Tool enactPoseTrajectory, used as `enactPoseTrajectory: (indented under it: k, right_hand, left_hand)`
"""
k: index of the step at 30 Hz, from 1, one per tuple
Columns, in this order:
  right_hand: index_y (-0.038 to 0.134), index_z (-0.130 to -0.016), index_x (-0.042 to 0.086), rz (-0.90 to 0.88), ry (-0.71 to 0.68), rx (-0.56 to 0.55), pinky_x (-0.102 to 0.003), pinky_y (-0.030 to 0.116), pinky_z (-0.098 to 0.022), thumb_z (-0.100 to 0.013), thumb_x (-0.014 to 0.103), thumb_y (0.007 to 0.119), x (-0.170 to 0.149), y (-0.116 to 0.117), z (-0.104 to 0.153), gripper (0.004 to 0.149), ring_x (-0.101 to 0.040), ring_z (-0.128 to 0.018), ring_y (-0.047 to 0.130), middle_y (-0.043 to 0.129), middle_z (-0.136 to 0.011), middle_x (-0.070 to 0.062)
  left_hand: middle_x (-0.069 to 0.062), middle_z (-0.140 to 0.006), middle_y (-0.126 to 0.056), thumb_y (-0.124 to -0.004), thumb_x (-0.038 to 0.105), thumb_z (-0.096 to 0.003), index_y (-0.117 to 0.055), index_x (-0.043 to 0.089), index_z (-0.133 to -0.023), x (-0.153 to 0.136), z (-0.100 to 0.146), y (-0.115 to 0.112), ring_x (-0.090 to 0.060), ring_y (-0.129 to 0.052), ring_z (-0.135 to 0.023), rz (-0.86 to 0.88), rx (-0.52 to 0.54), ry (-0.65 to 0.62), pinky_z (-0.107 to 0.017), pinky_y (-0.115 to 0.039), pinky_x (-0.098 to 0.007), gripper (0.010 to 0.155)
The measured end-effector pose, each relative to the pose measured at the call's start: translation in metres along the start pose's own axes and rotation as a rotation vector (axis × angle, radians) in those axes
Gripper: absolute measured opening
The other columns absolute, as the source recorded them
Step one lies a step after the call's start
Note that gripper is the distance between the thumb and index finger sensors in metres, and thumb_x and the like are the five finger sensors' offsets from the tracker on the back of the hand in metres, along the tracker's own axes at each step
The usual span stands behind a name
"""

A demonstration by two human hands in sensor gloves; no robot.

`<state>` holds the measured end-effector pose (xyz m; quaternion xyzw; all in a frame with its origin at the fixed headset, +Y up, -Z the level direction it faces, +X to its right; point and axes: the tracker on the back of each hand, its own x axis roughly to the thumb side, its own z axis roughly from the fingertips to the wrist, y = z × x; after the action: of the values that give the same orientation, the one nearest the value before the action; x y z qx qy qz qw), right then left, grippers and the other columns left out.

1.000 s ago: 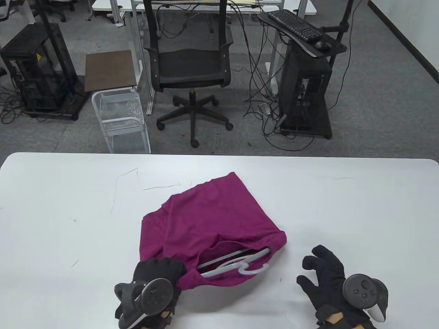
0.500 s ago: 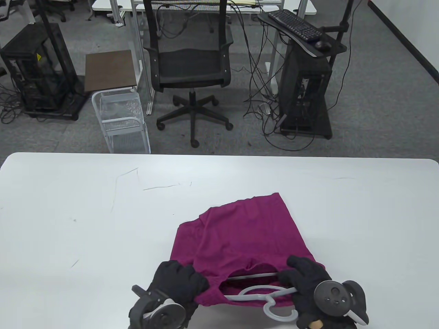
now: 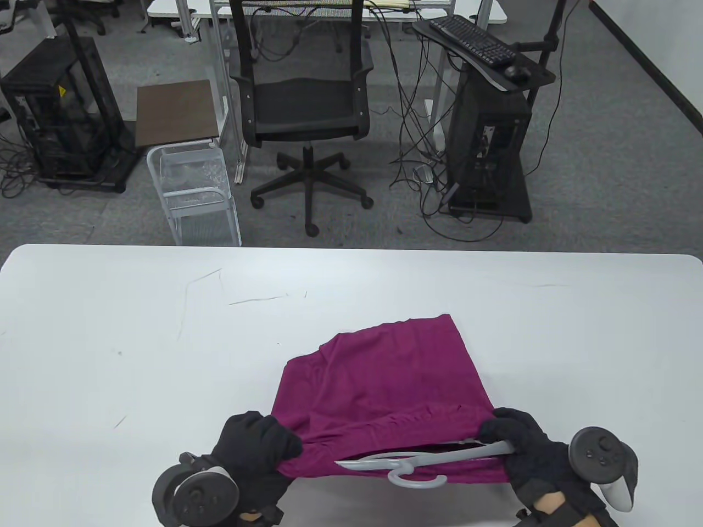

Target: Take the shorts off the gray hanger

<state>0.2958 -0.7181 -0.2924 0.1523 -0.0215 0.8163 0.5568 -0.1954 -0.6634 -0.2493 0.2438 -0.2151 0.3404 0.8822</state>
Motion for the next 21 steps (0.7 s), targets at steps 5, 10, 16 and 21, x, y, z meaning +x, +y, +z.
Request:
enactPoseTrajectory:
  k: [5,10,16,21]
  right_hand:
    - [0.081,-0.086,0.025,-0.683,-0.018,0.058,-0.040,0.094,-0.033,-0.037,-0.004,0.075,-0.018,0.007,-0.002,0.058,-0.026,-0.055,0.095,0.079,-0.088,-0.015]
    - [0.079,-0.086,0.021,-1.133,-0.014,0.189,-0.042,0.094,-0.035,-0.043,-0.002,0.070,-0.023,0.040,-0.006,0.050,-0.026,-0.057,0.097,0.082,-0.087,-0.013]
    - [0.048,-0.106,0.019,-0.527,0.110,0.168,-0.060,0.069,-0.056,-0.057,0.027,0.074,-0.026,0.049,-0.003,0.056,-0.045,-0.084,0.067,0.049,-0.105,-0.021]
    - [0.013,-0.106,0.001,-0.040,0.300,0.008,-0.070,0.058,-0.061,-0.053,0.047,0.078,-0.030,0.029,0.004,0.096,-0.055,-0.092,0.048,0.028,-0.106,-0.026]
  left_hand:
    - [0.013,-0.046,-0.095,-0.110,0.045,-0.0225,-0.088,0.049,-0.053,-0.020,0.002,0.002,-0.013,-0.089,-0.031,0.118,-0.027,0.069,-0.063,-0.078,-0.057,0.038]
    - [0.012,-0.047,-0.094,-0.108,0.045,-0.0240,-0.087,0.049,-0.055,-0.022,-0.002,-0.013,-0.014,-0.089,-0.032,0.277,-0.120,0.073,-0.063,-0.076,-0.058,0.038]
    - [0.013,-0.049,-0.094,-0.106,0.047,-0.0254,-0.085,0.050,-0.056,-0.021,-0.003,-0.027,-0.013,-0.089,-0.033,0.237,-0.150,0.131,-0.063,-0.077,-0.057,0.037]
    - [0.013,-0.051,-0.093,-0.106,0.047,-0.0259,-0.085,0.050,-0.058,-0.036,0.001,-0.019,-0.013,-0.089,-0.035,0.172,-0.133,0.226,-0.065,-0.075,-0.057,0.038]
